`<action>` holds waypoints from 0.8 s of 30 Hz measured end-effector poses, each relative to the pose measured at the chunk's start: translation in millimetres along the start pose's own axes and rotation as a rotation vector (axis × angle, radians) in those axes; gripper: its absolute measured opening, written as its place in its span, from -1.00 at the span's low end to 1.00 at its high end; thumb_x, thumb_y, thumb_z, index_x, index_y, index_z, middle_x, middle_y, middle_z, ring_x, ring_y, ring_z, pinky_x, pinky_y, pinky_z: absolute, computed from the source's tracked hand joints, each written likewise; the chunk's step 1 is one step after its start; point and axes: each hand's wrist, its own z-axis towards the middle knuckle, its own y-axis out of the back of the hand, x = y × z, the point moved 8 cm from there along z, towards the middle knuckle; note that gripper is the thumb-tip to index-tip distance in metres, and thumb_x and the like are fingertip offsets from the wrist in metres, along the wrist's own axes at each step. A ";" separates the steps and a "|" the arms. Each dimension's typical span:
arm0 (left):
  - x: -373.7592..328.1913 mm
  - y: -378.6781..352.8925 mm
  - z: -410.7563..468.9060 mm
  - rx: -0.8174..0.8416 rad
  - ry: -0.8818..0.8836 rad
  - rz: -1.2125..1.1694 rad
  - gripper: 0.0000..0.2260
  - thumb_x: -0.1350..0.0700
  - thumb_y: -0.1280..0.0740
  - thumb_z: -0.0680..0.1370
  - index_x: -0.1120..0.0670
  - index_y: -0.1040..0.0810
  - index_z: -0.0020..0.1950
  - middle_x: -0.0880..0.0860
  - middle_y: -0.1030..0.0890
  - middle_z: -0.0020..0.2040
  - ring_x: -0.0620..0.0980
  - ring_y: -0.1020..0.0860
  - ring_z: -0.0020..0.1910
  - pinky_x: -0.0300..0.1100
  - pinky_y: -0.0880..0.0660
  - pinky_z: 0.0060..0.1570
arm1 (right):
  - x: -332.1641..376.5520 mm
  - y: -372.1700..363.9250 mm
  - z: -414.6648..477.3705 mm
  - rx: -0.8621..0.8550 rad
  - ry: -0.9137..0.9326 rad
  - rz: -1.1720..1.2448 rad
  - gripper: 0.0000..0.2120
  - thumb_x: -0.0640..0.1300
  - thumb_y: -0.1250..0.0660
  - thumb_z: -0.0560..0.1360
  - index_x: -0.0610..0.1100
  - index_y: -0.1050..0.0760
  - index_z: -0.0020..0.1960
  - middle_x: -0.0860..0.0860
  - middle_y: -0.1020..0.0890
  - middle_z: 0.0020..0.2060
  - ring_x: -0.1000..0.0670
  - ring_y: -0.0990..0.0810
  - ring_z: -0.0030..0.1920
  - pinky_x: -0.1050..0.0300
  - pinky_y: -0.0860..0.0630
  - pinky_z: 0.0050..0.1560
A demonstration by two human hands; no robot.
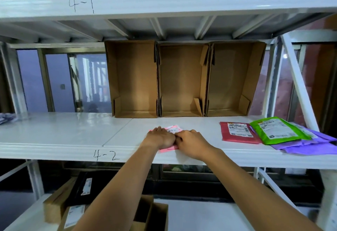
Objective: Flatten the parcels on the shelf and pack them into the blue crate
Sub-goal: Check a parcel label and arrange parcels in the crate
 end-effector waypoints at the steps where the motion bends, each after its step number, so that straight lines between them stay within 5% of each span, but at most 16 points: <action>1: 0.4 -2.4 4.2 -0.005 0.008 0.017 -0.33 -0.19 -0.02 0.46 0.09 -0.35 0.50 0.19 -0.37 0.46 0.17 -0.34 0.42 0.09 -0.29 0.41 | -1.3 -0.2 -2.2 -0.004 -0.004 0.008 -0.70 -0.11 -0.11 0.62 -0.09 -0.62 0.09 -0.12 -0.67 0.01 -0.17 -0.56 -0.01 -0.02 -0.50 0.02; 5: -3.3 -6.5 2.4 -0.013 -0.017 0.128 -0.35 -0.21 0.01 0.54 0.07 -0.27 0.56 0.17 -0.21 0.58 0.18 -0.16 0.56 0.15 -0.14 0.50 | -7.8 -4.4 -5.1 0.003 -0.043 0.054 -0.71 -0.07 -0.08 0.63 -0.09 -0.58 0.01 -0.11 -0.65 -0.04 -0.14 -0.54 -0.06 -0.04 -0.51 -0.02; 10: -19.3 2.9 -25.2 -0.068 -0.190 -0.075 -0.62 0.01 -0.10 0.66 0.11 -0.40 0.44 0.15 -0.47 0.41 0.11 -0.46 0.32 0.08 -0.39 0.33 | -4.0 -6.6 -1.6 0.080 -0.066 0.053 -0.72 -0.10 -0.10 0.62 -0.12 -0.57 0.14 -0.12 -0.61 0.01 -0.12 -0.53 -0.05 0.01 -0.46 -0.06; 17: -25.0 8.0 -71.3 -0.190 -0.212 -0.021 -0.62 0.05 0.04 0.71 0.11 -0.44 0.40 0.11 -0.46 0.42 0.10 -0.42 0.37 0.01 -0.37 0.32 | -0.1 -1.4 -11.5 0.050 -0.137 0.087 -0.70 -0.11 -0.11 0.61 -0.14 -0.61 0.01 -0.13 -0.64 0.01 -0.13 -0.55 -0.03 0.04 -0.45 -0.06; 21: 3.6 14.9 -87.7 -0.467 -0.038 -0.383 -0.77 0.02 -0.23 0.61 0.00 -0.68 0.07 -0.02 -0.68 0.09 0.04 -0.60 0.05 -0.10 -0.51 0.09 | 8.2 5.8 -29.6 0.061 -0.138 0.088 -0.70 -0.07 -0.13 0.64 -0.13 -0.61 0.12 -0.11 -0.62 0.08 -0.11 -0.54 0.01 0.04 -0.47 -0.01; 24: 33.9 25.3 -126.9 -0.777 0.158 -0.526 -0.78 -0.05 -0.37 0.54 0.06 -0.64 -0.20 -0.01 -0.66 -0.22 0.03 -0.59 -0.20 -0.13 -0.51 -0.14 | 6.5 11.0 -47.4 0.064 -0.118 0.087 -0.67 -0.02 -0.13 0.66 -0.13 -0.54 0.28 -0.10 -0.56 0.22 -0.10 -0.54 0.09 -0.01 -0.51 0.10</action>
